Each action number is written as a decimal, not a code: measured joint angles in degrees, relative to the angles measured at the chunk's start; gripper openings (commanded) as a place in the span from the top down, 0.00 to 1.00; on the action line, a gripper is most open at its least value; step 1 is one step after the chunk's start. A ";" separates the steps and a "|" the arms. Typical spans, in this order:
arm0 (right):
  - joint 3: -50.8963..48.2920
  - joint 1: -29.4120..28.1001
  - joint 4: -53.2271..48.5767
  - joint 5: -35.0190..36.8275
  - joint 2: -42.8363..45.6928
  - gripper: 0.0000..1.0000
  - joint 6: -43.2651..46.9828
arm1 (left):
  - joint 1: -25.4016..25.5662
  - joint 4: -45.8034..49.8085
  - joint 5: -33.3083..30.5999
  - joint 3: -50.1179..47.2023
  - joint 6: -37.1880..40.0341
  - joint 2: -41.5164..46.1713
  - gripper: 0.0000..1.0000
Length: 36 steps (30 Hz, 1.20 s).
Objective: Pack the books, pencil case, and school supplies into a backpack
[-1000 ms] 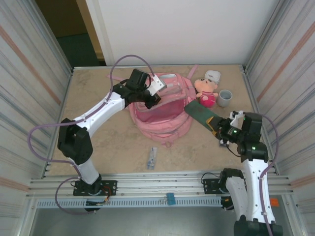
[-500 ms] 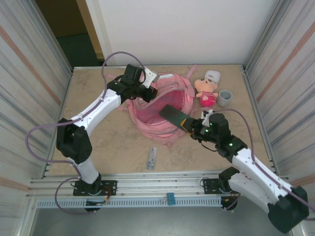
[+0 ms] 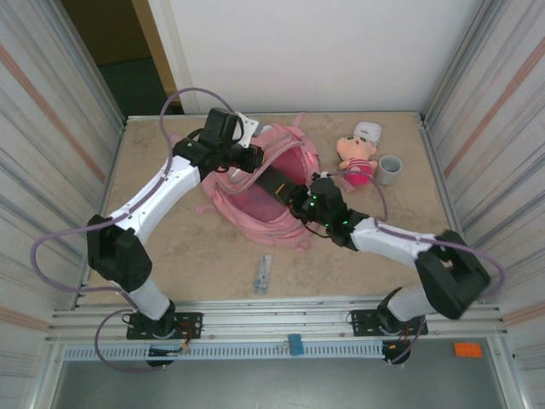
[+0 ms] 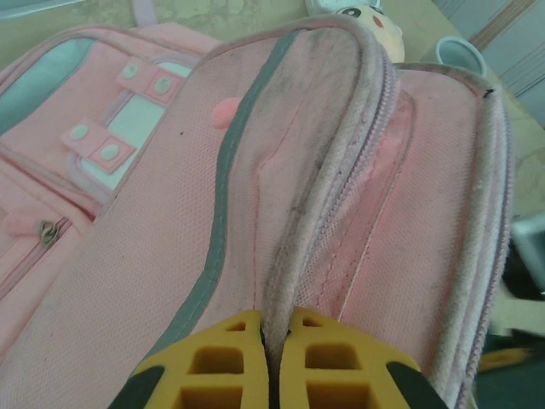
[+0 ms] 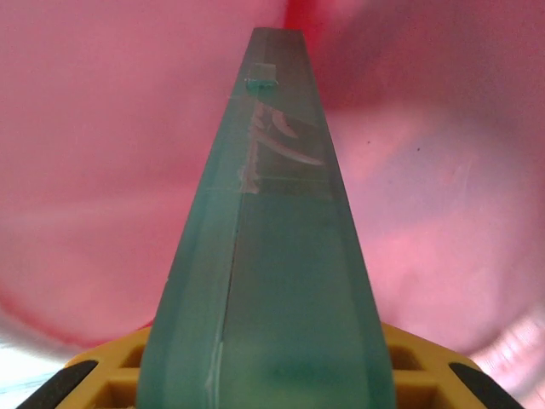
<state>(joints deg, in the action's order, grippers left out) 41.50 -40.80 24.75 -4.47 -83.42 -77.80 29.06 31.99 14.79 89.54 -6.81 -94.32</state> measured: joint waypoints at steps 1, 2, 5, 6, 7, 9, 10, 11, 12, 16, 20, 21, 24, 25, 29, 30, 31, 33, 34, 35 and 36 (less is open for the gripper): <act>0.55 -0.55 2.12 0.76 -2.71 0.91 -0.52 | -0.04 0.02 0.17 0.00 -0.26 0.11 1.00; 1.38 -1.11 4.07 1.68 -5.60 0.90 -1.29 | -0.04 0.09 0.28 0.00 -0.63 0.15 1.00; 5.20 -2.34 8.48 3.52 -13.05 0.89 -2.91 | -0.04 0.94 0.39 0.00 -0.79 0.15 1.00; 6.86 -2.56 9.68 3.78 -15.34 0.89 -3.45 | -0.04 1.01 0.37 0.00 -0.76 0.15 1.00; 8.92 -2.78 10.80 4.07 -17.92 0.89 -4.17 | -0.11 0.98 0.39 0.00 -0.72 0.15 1.00; 12.92 -3.02 12.22 4.22 -22.56 0.89 -5.42 | -0.20 0.98 0.42 0.00 -0.55 0.15 1.00; 15.23 -3.02 12.66 4.11 -25.07 0.89 -5.99 | -0.26 0.98 0.39 0.00 -0.48 0.15 1.00; 17.55 -3.02 12.94 3.80 -27.47 0.88 -6.51 | -0.42 0.94 0.42 0.00 -0.33 0.15 1.00; 19.32 -3.02 13.00 3.45 -29.35 0.86 -7.04 | -0.55 0.87 0.42 0.00 -0.24 0.15 1.00; 23.32 -3.02 12.90 2.67 -32.76 0.68 -8.46 | -1.73 0.76 0.66 0.00 0.17 0.15 1.00; 22.75 -3.08 11.65 1.57 -32.48 0.43 -8.72 | -3.02 0.79 0.85 0.00 0.61 0.15 1.00; 22.08 -3.08 11.10 1.44 -32.11 0.40 -8.74 | -3.34 0.79 1.05 0.00 0.63 0.13 1.00; 18.69 -3.06 8.04 0.59 -29.29 0.34 -7.87 | -4.35 0.79 1.62 -0.02 0.81 0.13 1.00; 17.73 -3.08 6.60 0.37 -27.87 0.33 -7.08 | -4.63 0.79 1.68 -0.09 0.94 0.15 1.00; 15.78 -3.34 -1.53 0.76 -21.77 0.30 -3.69 | -5.14 0.57 1.66 -0.66 1.64 0.17 1.00; 15.50 -3.54 -4.04 1.33 -20.00 0.29 -2.40 | -5.25 0.13 1.68 -1.11 1.79 0.37 1.00; 15.30 -3.82 -6.51 1.86 -18.16 0.28 -1.18 | -5.40 -0.24 1.68 -1.60 1.99 0.61 1.00; 15.15 -4.28 -11.17 2.86 -14.49 0.26 1.33 | -5.79 -0.72 1.70 -2.29 2.27 0.94 1.00; 15.13 -4.50 -13.20 3.37 -12.70 0.25 2.49 | -6.03 -0.79 1.73 -2.36 2.32 1.01 1.00; 15.10 -4.72 -15.08 3.78 -11.02 0.25 3.74 | -6.21 -0.90 1.70 -2.36 2.34 1.01 1.00; 15.10 -5.07 -17.62 4.74 -8.85 0.25 5.35 | -6.43 -1.03 1.73 -2.36 2.36 1.01 1.00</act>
<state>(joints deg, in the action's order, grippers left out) 56.60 -45.87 7.14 0.27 -92.27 -72.44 22.63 30.96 16.51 87.18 -4.45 -93.32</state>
